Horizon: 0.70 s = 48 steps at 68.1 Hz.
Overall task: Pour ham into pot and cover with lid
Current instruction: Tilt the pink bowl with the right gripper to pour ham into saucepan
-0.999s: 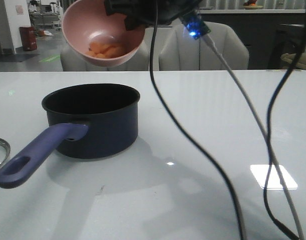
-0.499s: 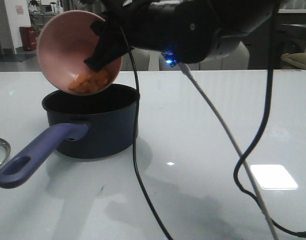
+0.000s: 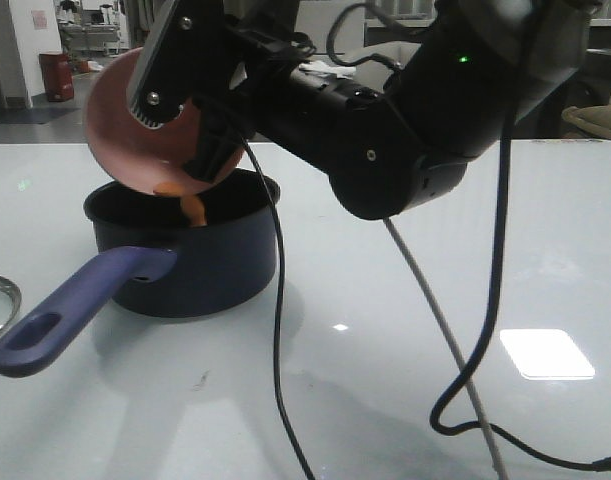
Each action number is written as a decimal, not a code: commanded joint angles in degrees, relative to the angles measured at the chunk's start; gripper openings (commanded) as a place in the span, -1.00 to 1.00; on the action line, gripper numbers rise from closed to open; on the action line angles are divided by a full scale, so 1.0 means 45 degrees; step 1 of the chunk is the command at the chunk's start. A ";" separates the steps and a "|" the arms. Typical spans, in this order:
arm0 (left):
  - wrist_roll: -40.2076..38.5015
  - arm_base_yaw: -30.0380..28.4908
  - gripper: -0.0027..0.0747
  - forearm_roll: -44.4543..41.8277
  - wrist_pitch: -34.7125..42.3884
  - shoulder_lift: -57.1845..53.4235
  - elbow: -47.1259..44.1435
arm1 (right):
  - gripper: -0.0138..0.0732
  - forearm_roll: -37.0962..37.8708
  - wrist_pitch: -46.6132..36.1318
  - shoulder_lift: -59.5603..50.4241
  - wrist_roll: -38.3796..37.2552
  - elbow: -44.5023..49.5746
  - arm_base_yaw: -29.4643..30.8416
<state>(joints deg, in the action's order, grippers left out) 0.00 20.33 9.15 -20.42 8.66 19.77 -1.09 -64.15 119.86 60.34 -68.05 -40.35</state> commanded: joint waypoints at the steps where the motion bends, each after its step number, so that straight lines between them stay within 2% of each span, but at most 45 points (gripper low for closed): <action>1: 0.0000 0.0113 0.66 0.0150 0.1006 0.0129 0.0354 | -0.37 -0.0223 -0.1951 -0.0739 -0.1025 -0.0294 0.0039; 11: 0.0000 0.0113 0.66 0.0150 0.1006 0.0129 0.0354 | -0.37 -0.0433 -0.1982 -0.0739 -0.2510 -0.0313 0.0052; 18: 0.0000 0.0113 0.66 0.0150 0.1006 0.0129 0.0354 | -0.37 -0.0941 -0.1880 -0.0815 -0.5071 -0.0313 0.0052; 21: 0.0000 0.0113 0.66 0.0150 0.1006 0.0129 0.0354 | -0.37 -0.1315 -0.1712 -0.0925 -0.6882 -0.0313 0.0052; 22: 0.0000 0.0113 0.66 0.0150 0.1006 0.0129 0.0354 | -0.37 -0.1315 -0.1712 -0.0925 -0.6882 -0.0313 0.0052; 23: 0.0000 0.0113 0.66 0.0150 0.1006 0.0129 0.0354 | -0.37 -0.1502 -0.1567 -0.1008 -0.7838 -0.0313 0.0052; 28: 0.0000 0.0113 0.66 0.0150 0.1006 0.0129 0.0354 | -0.37 -0.1759 -0.0848 -0.1273 -0.9704 -0.0313 0.0052; 31: 0.0000 0.0113 0.66 0.0150 0.1006 0.0129 0.0354 | -0.37 -0.1797 0.0038 -0.1512 -1.0754 -0.0313 0.0052; 36: 0.0000 0.0113 0.66 0.0150 0.1006 0.0129 0.0354 | -0.37 -0.1840 0.1637 -0.2042 -1.1521 -0.0313 0.0052; 48: 0.0000 0.0113 0.66 0.0150 0.1006 0.0129 0.0354 | -0.37 -0.2422 0.6730 -0.3871 -1.1582 -0.0313 0.0105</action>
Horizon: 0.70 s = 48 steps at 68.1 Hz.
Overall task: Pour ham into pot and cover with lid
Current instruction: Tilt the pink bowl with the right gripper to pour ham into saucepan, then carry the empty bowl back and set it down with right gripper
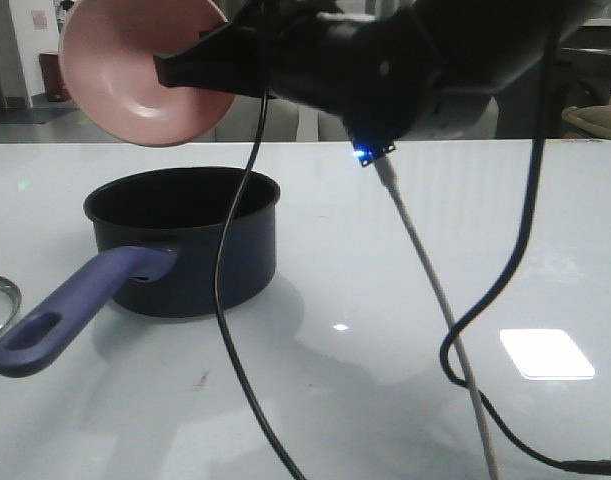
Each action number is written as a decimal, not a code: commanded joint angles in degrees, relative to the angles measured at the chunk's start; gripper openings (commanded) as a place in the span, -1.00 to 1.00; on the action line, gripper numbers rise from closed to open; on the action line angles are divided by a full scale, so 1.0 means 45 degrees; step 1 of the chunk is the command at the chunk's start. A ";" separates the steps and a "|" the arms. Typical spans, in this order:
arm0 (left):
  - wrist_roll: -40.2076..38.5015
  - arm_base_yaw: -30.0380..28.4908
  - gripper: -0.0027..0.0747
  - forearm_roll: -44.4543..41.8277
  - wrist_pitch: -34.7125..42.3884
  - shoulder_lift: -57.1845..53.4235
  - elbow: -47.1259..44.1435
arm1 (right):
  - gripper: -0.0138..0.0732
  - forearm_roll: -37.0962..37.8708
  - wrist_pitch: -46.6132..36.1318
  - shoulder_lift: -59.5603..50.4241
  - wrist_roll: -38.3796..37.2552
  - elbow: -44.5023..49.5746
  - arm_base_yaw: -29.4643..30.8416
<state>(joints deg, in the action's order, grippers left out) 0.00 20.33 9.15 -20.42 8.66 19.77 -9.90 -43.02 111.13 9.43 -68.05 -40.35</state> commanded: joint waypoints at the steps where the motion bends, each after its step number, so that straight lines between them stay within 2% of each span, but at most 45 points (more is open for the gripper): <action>1: 0.0000 0.0113 0.66 0.0150 0.1006 0.0129 0.0354 | -0.37 -0.0465 0.2034 -0.1931 -0.0267 -0.0313 0.0105; 12: 0.0000 0.0113 0.66 0.0150 0.1006 0.0129 0.0354 | -0.37 -0.0601 0.6151 -0.3614 -0.0257 -0.0313 0.0681; 23: 0.0000 0.0113 0.66 0.0150 0.1006 0.0129 0.0354 | -0.37 -0.0601 0.9888 -0.5014 -0.0257 -0.0313 0.2018; 48: 0.0000 0.0113 0.66 0.0150 0.1006 0.0129 0.0354 | -0.37 -0.0977 1.5391 -0.5517 -0.0313 -0.0313 0.5519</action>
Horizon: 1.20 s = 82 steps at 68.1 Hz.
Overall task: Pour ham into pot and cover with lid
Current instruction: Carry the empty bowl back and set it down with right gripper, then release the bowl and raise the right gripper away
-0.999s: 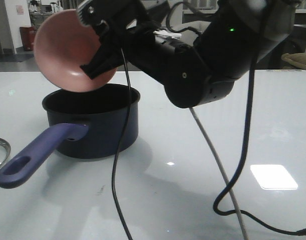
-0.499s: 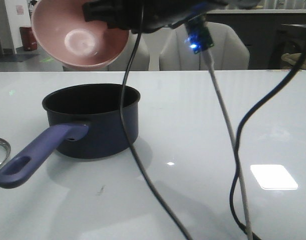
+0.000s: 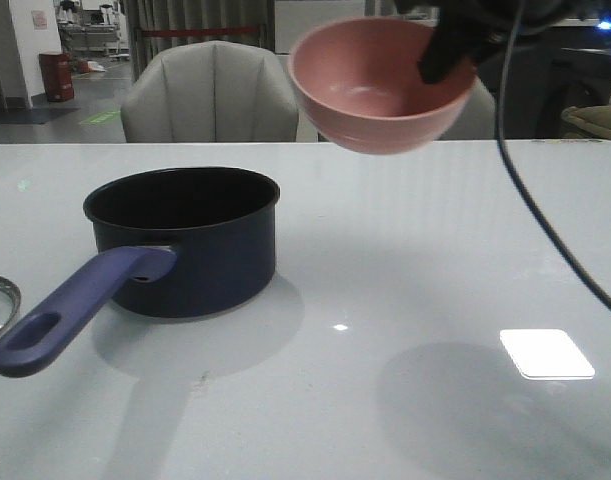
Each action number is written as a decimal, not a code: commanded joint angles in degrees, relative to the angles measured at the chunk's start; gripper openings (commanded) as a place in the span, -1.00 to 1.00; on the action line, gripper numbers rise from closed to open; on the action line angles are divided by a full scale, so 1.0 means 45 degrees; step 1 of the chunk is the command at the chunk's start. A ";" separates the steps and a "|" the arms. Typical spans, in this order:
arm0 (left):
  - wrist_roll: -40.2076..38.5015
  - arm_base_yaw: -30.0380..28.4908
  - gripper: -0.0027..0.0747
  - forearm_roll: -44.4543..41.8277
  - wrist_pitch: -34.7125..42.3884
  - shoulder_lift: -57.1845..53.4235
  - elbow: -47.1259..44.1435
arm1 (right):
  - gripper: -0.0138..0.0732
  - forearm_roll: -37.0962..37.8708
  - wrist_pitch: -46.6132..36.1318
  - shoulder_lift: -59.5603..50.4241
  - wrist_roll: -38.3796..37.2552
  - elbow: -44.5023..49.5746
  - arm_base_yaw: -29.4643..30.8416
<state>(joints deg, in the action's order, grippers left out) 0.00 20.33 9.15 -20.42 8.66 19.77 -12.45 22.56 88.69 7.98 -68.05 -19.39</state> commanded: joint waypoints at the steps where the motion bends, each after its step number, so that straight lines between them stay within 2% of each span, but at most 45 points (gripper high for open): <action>1: 0.0000 0.0113 0.66 0.0150 0.1006 0.0129 0.0354 | -0.37 -0.0410 0.0907 -0.0531 0.0010 -0.0313 0.0922; 20: 0.0000 0.0113 0.66 0.0150 0.1028 0.0129 0.0354 | -0.36 -0.0948 0.2914 0.0461 0.0010 -0.0296 0.2766; 42: 0.0000 0.0113 0.66 0.0150 0.1028 0.0129 0.0354 | -0.34 -0.1043 0.2925 0.2200 0.0022 -0.0296 0.2789; 67: 0.0000 0.0113 0.66 0.0150 0.1028 0.0129 0.0354 | 0.24 -0.0626 0.2920 0.2881 0.0186 -0.0489 0.2788; 82: 0.0000 0.0113 0.66 0.0150 0.1028 0.0129 0.0354 | 0.27 0.0042 0.2864 0.1268 0.0303 -0.0714 0.2788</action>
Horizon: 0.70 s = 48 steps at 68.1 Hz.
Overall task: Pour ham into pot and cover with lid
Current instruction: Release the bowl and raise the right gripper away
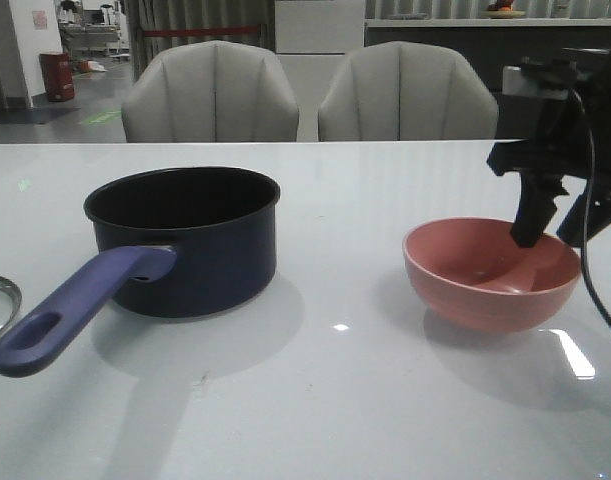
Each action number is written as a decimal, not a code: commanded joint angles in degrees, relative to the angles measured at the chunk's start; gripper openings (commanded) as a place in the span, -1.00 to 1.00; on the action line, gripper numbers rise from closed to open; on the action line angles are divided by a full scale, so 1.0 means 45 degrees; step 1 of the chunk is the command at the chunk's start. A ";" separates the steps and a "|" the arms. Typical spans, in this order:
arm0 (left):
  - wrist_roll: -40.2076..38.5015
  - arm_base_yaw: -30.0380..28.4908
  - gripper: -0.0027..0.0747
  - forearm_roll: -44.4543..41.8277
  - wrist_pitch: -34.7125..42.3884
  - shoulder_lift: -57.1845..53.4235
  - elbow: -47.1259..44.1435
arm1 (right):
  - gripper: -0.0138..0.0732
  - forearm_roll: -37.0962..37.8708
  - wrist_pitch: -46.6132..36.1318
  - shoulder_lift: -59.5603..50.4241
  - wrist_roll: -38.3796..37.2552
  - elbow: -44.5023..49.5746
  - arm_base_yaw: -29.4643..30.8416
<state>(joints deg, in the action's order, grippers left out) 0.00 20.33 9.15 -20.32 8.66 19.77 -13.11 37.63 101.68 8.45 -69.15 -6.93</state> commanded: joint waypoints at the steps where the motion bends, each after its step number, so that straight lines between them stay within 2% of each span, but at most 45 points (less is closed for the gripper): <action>1: 0.0000 0.0113 0.66 0.0150 0.1007 0.0129 0.0354 | 0.27 0.0188 -0.0508 -0.1784 0.0199 -0.0471 0.0019; 11: 0.0000 0.0113 0.66 0.0150 0.1007 0.0129 0.0354 | 0.27 0.0177 -0.0999 -0.3815 0.0624 -0.0238 -0.0361; 19: 0.0000 0.0113 0.66 0.0150 0.1007 0.0129 0.0354 | 0.27 0.0177 -0.2190 -0.5551 0.0712 0.0608 -0.1065; 30: 0.0000 0.0113 0.66 0.0150 0.1007 0.0129 0.0354 | 0.27 0.0114 -0.4151 -0.8277 0.0700 0.2610 -0.2044; 48: 0.0000 0.0113 0.66 0.0150 0.1007 0.0129 0.0354 | 0.27 -0.0466 -0.5993 -1.2050 0.0700 0.5901 -0.2204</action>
<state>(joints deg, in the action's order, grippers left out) 0.00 20.33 9.15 -20.32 8.66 19.77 -14.31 18.18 54.15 10.76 -46.08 -16.66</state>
